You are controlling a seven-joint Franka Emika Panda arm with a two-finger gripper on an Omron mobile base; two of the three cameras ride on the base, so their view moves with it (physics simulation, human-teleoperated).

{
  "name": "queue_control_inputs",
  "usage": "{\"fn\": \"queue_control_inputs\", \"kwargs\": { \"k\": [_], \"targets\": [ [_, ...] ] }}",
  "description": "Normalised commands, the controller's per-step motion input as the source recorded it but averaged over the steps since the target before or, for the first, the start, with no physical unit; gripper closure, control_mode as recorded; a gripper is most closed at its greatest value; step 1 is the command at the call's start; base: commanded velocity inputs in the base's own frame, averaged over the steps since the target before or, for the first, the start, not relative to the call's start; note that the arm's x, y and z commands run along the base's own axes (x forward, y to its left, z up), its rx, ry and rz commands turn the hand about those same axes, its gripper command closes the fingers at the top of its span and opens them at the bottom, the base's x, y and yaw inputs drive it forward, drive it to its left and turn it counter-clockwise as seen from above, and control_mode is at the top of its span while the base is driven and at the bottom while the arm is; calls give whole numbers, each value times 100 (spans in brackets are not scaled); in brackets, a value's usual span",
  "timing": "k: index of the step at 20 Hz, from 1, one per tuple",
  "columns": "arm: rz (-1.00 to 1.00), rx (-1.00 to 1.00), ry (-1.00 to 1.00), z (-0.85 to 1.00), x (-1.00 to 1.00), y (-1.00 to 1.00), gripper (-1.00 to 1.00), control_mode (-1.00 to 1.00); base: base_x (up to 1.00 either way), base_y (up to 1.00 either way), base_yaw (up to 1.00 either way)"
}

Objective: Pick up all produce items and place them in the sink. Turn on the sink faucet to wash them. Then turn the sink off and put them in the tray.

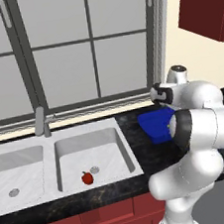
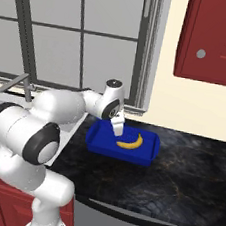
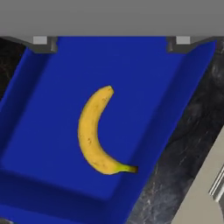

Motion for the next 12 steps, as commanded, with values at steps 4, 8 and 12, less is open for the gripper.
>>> {"fn": "queue_control_inputs", "kwargs": {
  "k": [4, 8, 12],
  "targets": [
    [25, -11, -1, 34, -14, 80, -100, -100, 0, 0, 0],
    [30, -12, -1, 22, -15, 83, -100, -100, 0, 0, 0],
    [34, -14, 0, 12, -16, 90, -100, -100, 0, 0, 0]
  ]
}}
